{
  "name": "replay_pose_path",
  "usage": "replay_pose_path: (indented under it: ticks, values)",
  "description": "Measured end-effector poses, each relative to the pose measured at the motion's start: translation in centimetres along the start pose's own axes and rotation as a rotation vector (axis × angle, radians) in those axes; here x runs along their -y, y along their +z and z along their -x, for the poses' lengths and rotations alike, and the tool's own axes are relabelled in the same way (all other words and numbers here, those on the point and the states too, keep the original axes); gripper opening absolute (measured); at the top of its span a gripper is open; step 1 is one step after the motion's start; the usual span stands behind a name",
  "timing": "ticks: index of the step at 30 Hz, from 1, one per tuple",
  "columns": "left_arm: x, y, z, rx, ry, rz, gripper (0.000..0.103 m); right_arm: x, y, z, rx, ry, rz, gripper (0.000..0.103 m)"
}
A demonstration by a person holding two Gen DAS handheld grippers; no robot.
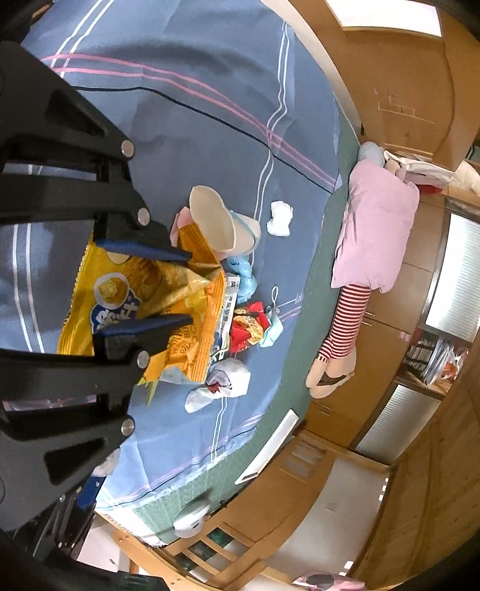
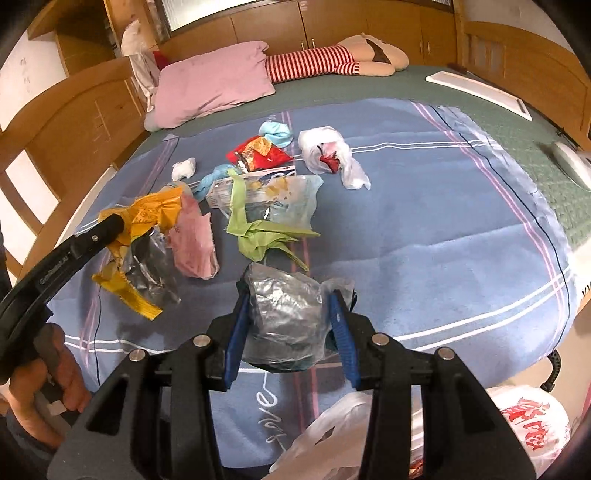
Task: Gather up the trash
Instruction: 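Grasp the clear plastic bag with the right tool, then drop the clear bag into the white bag with the right tool while the left tool carries the yellow bag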
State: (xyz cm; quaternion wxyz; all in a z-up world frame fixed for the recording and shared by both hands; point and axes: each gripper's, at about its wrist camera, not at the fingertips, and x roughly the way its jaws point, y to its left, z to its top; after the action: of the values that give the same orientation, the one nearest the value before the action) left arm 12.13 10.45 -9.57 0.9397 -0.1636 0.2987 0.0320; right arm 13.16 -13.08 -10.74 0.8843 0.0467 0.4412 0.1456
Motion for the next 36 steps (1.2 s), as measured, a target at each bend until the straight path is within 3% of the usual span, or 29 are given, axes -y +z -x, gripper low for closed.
replay_pose_path:
  ticks: [7,36]
  values:
    - [-0.9,-0.2,-0.5,-0.038,0.037,0.028,0.029,-0.9,-0.1,-0.3,-0.007,0.013,0.015,0.044]
    - [-0.9,-0.1,-0.5,-0.038,0.043,0.03,0.029,-1.2,-0.4,-0.6,-0.017,0.016,0.017,0.044]
